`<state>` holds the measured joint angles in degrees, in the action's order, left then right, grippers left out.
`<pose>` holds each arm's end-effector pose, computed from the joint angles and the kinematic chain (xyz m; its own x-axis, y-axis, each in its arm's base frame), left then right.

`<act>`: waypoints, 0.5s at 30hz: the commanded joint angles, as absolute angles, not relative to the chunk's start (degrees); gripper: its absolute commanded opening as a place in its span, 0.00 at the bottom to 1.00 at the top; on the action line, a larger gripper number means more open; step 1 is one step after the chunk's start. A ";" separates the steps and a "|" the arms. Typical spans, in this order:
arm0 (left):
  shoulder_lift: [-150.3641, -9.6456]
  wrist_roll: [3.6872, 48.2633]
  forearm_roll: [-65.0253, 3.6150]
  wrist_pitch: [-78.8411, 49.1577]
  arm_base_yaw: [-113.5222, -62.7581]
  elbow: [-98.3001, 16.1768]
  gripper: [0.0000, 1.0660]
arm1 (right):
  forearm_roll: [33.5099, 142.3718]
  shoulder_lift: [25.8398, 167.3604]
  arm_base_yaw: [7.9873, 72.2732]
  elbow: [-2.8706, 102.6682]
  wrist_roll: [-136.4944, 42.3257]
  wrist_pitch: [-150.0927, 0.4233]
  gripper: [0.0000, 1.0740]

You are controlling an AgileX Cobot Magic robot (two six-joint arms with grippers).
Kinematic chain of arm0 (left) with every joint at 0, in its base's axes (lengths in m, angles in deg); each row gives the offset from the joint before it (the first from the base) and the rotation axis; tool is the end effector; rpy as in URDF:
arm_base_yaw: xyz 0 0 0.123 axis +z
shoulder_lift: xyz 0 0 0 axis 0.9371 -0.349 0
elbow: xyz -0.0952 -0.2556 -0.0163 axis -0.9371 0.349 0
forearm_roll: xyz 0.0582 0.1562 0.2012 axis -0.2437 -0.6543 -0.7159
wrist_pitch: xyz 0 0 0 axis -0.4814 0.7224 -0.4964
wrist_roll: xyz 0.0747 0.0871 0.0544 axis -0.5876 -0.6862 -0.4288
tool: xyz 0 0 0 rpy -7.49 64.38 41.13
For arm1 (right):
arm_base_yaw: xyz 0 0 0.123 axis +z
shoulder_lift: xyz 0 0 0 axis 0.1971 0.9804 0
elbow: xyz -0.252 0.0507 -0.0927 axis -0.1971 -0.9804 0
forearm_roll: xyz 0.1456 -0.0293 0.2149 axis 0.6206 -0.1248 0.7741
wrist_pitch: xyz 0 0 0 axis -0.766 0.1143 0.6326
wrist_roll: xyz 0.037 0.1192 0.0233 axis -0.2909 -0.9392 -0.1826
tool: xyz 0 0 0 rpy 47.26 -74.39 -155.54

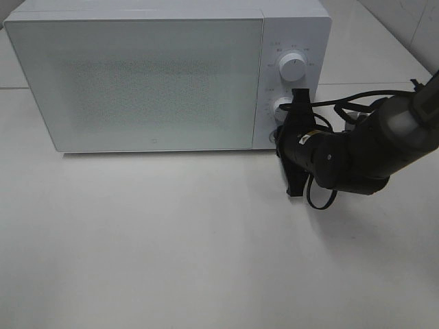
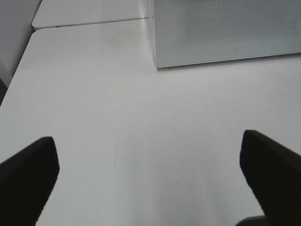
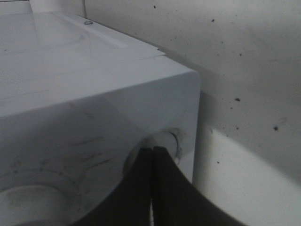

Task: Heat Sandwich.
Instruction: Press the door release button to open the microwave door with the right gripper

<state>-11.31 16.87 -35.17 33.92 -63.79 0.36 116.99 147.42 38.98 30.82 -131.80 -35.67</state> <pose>0.0483 -0.0146 0.2699 -0.4184 0.0916 -0.9036 0.0946 0.9939 0.0570 0.3728 0.1478 0.0556 -0.0852 0.9953 0.0462 0.4340 -0.0047 0.9009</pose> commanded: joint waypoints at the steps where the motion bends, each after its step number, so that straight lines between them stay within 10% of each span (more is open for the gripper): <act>1: -10.05 17.09 -34.83 33.34 -63.50 0.42 0.95 | 116.36 147.48 38.64 32.19 -132.14 -35.27 0.01; 15: -10.05 17.09 -34.83 33.34 -63.50 0.42 0.95 | 116.88 147.48 38.64 32.31 -132.14 -24.79 0.00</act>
<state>-11.31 16.87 -35.23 33.92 -63.79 0.36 117.22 148.05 39.16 30.99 -131.85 -33.38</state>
